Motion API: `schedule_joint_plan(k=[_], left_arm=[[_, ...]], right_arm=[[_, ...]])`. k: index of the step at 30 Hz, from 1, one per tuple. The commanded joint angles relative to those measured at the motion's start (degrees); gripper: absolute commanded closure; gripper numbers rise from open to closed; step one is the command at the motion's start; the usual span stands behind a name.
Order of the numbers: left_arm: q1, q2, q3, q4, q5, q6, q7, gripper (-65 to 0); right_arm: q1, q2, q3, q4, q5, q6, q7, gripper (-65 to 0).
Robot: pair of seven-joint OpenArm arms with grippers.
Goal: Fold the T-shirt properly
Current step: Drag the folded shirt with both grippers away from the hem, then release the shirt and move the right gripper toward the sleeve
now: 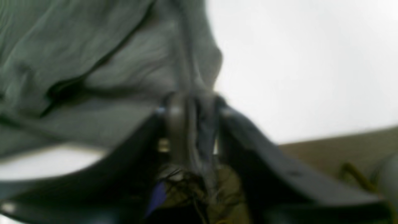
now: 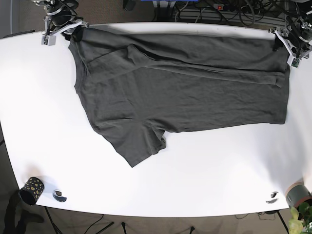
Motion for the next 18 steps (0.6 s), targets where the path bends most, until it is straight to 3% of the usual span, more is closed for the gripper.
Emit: schedule_joint_plan(k=[1, 4, 11, 18], left_arm=[[0.02, -1.89, -1.80, 1.05, -0.44, 0.18, -0.86, -42.5], [-0.33, -2.06, -1.97, 2.11, -0.79, 0.18, -0.86, -42.6], [-2.26, -2.42, -1.36, 7.65, -0.88, 0.18, -0.86, -42.8], [-4.28, -2.06, 7.08, 7.21, -0.79, 0.18, -0.94, -42.6]], right_arm=[[-0.40, 0.68, 1.21, 0.99, 0.31, 0.40, 0.99, -27.0], [-0.31, 0.68, 1.82, 2.57, 0.40, 0.49, 0.99, -31.4], [2.41, 0.68, 1.21, 5.74, 0.48, 0.93, 0.99, -31.9], [8.83, 0.77, -7.58, 5.47, 0.40, 0.93, 0.90, -31.9]])
